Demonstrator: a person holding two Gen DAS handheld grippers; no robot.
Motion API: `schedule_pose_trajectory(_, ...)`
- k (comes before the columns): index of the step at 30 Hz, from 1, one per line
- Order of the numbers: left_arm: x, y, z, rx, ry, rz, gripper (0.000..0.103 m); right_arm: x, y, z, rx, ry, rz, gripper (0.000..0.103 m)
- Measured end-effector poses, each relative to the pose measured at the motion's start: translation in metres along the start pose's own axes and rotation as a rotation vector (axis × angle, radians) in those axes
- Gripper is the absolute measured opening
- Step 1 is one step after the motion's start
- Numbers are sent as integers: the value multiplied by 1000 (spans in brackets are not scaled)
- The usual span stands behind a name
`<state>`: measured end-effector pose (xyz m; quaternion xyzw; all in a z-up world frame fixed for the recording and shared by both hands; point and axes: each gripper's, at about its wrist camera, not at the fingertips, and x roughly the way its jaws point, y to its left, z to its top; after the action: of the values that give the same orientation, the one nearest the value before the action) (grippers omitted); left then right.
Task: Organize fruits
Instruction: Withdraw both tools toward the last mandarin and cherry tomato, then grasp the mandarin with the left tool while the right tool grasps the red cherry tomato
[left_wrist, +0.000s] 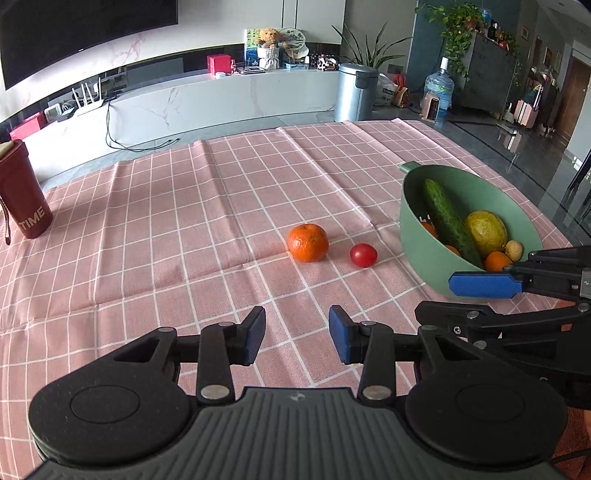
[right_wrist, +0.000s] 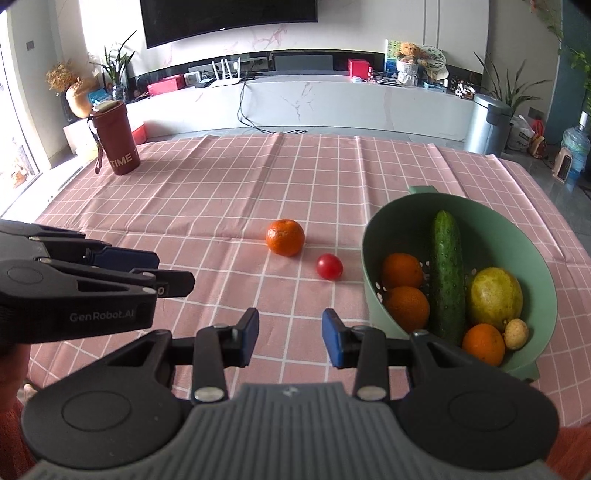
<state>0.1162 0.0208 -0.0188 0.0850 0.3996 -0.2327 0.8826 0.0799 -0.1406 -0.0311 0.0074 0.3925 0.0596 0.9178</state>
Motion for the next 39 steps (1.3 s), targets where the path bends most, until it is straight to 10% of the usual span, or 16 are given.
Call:
schedule_pose_trajectory(22,99,14,49,31,33,-155,51,79,-29,87,-562,196,201,34)
schedule_pose_trajectory(39,131,16,60,-4,88,-186,50,151,-33,109,-667,460,288,34)
